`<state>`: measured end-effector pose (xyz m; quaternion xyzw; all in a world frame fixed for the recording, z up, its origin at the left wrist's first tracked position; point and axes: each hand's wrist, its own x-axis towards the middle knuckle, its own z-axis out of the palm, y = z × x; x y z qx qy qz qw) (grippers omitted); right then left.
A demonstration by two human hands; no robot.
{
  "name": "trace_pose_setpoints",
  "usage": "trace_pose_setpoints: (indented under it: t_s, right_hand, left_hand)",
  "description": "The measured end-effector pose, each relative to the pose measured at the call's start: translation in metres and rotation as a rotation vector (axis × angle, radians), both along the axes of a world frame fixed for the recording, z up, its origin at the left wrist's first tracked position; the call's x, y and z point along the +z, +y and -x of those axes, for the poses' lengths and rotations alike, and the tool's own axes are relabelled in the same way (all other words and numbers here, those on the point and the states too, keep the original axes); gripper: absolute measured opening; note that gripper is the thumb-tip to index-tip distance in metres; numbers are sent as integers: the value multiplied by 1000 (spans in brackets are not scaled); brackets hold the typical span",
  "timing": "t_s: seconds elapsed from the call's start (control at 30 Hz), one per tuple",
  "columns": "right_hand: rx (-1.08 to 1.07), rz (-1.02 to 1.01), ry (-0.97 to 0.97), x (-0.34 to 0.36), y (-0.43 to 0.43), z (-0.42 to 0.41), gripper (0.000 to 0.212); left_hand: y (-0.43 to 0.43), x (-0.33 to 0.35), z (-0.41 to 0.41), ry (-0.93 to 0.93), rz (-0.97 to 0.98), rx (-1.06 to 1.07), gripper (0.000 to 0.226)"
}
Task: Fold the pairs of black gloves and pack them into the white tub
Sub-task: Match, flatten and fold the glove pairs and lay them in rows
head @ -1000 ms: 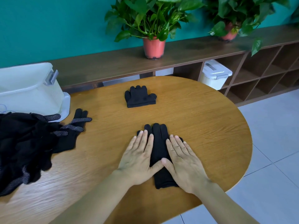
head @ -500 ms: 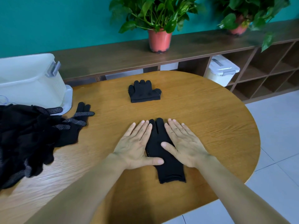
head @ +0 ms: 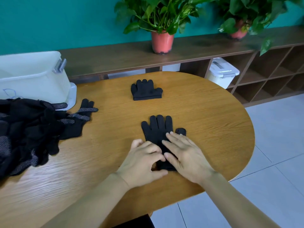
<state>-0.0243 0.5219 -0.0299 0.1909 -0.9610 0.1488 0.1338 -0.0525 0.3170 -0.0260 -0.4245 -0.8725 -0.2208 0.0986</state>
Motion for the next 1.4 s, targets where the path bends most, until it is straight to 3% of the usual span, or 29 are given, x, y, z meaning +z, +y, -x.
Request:
trace_pose_setpoints:
  t_s: [0.17,0.3,0.33,0.43,0.47,0.57,0.67,0.77,0.97,1.1,1.2,1.27,1.4]
  right_hand:
    - [45,74,-118,-2,-2,-18,69]
    - [52,138,-42,-11,-5,-18,55]
    - [50,163,-17,-14,-5,-17,54]
    - [15,285,9,-17,-6,-14,57]
    - [-5,324,14,-17,-6,-12,56]
    - [-122,409,33,-13,-8,-7,48]
    - [-277,473,42,-7,-11,1,25]
    - [-380,466,98,-7,-18,13,21]
    - [-487,274,203,-11,-30,35,45]
    - [-494,110,328,-14,-29,37,37]
    - [-399,44,383,-14,-25,31,33]
    - [-272,-9,256,-15,-25,25,40]
    - [-119,-117,-214,-8,-29,20,73]
  left_hand:
    - [1,7,-6,105,-29,13,16]
    - [-9,-1,-17,22,-112,32,13]
    - [-12,1,-19,-25,-83,44,22]
    - [-20,12,-21,-241,60,98,75]
    - [-21,12,-19,-267,71,111,82]
    - [-18,6,-7,-236,-45,193,53]
    - [-7,-2,9,-113,-111,321,21]
    - [6,-2,17,-127,-234,462,18]
    - [17,-1,26,-218,-211,570,50]
    - [15,-2,28,-135,-182,652,46]
    - [8,-9,26,7,-192,548,45]
    - [7,-10,24,27,-88,379,43]
    - [5,0,25,-116,365,180,67]
